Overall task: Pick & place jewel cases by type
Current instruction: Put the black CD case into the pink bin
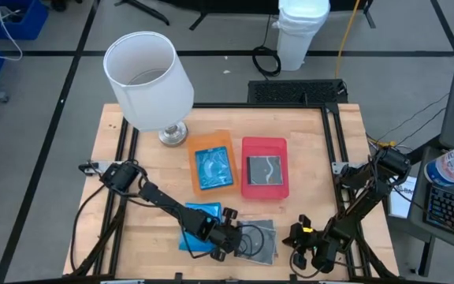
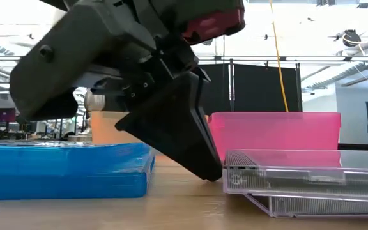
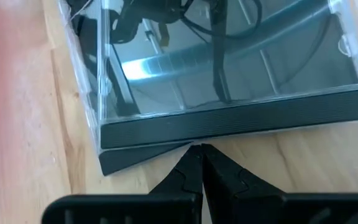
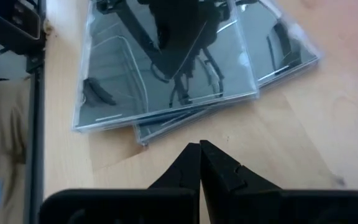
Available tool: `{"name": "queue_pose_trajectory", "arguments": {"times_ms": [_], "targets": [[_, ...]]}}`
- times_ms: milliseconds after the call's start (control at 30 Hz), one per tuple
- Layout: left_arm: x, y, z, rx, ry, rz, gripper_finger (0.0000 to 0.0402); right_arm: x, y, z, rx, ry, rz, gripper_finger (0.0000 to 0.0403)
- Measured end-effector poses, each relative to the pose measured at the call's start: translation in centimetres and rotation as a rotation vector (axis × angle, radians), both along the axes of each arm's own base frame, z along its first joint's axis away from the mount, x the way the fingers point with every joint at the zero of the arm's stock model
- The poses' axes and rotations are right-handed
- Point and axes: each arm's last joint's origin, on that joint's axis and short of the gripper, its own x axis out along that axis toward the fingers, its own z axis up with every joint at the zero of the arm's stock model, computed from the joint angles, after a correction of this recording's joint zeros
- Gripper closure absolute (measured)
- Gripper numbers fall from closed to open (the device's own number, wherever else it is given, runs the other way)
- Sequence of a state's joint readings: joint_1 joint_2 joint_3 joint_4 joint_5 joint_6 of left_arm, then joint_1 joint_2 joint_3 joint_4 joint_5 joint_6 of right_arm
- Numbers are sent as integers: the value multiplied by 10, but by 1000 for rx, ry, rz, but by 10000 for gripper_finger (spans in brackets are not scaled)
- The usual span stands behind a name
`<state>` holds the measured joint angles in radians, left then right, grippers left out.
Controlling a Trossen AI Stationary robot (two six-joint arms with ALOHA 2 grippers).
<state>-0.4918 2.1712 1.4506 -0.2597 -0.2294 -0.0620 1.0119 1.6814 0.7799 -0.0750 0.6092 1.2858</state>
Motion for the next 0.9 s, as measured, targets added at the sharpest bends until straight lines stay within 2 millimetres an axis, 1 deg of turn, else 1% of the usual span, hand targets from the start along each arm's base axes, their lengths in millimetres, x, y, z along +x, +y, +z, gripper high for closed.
{"name": "queue_pose_trajectory", "arguments": {"times_ms": [100, 333, 667, 900], "targets": [[-2, -2, -1, 21, 6, 2, 392, -2, -3, -1, -43, -4, -26, 403], [-2, -1, 0, 47, 3, 16, 392, -3, -6, -2, -63, 7, -39, 403], [3, -14, 22, 51, -6, -9, 392, -3, -5, -2, -54, 1, -40, 403], [4, -4, 20, 88, 26, 4, 392, -3, -5, -2, -54, 1, -40, 403]]}}
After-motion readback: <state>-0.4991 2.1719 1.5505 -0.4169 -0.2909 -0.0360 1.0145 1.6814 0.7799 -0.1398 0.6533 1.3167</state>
